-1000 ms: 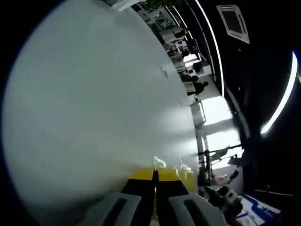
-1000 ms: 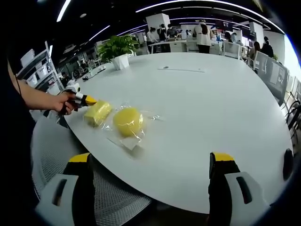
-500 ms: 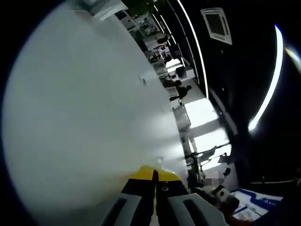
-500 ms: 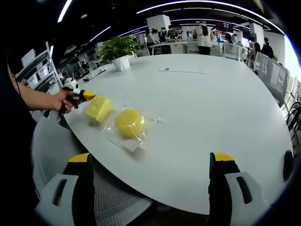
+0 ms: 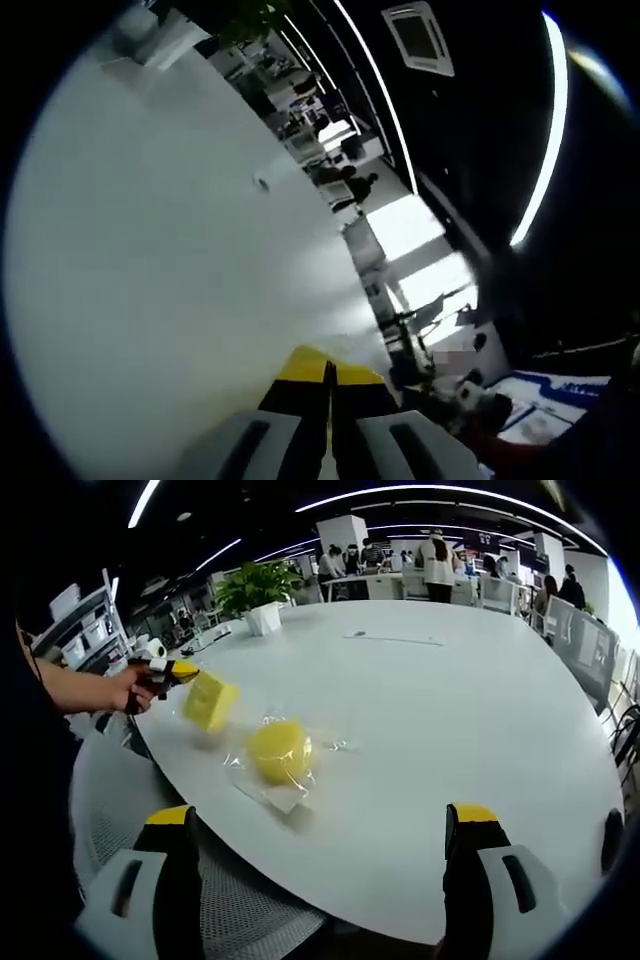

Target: Compare the silicone blocks by pressing each to a similar depth, holding the contact briefly, and releasing to observe deformation and rebound differences across the visible hardness samples.

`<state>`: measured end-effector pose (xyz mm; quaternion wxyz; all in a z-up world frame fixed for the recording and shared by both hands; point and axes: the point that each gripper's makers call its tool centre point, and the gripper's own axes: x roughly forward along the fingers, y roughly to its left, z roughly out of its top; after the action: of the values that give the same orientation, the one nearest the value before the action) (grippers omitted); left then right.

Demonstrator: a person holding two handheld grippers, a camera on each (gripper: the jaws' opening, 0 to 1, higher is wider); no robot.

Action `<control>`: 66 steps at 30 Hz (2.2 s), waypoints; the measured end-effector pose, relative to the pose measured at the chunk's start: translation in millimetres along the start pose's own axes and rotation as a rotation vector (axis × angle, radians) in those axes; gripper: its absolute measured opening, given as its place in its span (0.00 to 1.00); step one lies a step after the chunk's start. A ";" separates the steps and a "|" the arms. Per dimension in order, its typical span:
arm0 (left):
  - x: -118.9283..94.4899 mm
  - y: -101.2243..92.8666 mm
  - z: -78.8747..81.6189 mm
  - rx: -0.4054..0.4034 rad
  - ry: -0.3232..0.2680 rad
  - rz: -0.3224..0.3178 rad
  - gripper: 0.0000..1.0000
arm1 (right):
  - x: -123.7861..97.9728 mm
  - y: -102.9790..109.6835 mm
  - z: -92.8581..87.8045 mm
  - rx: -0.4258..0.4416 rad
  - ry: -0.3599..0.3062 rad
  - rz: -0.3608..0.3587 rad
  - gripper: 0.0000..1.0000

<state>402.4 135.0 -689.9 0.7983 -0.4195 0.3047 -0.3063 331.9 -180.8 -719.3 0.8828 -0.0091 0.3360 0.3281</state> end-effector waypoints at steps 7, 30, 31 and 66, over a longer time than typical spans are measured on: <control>-1.3 -22.2 17.4 0.071 -0.023 -0.026 0.00 | 1.3 2.0 3.2 -0.010 -0.002 0.015 0.96; -19.8 -168.8 83.3 0.358 -0.065 -0.283 0.00 | -21.9 33.9 122.6 -0.151 -0.215 0.142 0.80; -21.2 -175.5 85.3 0.358 -0.066 -0.290 0.00 | -24.9 38.2 133.5 -0.170 -0.232 0.152 0.80; -50.5 -342.2 76.3 0.651 -0.059 -0.559 0.00 | -54.9 175.9 299.2 -0.348 -0.484 0.595 0.83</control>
<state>347.6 51.9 -350.0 0.7838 -0.2206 0.0435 -0.5789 373.9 -3.5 -418.9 0.7883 0.0168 0.0467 0.6133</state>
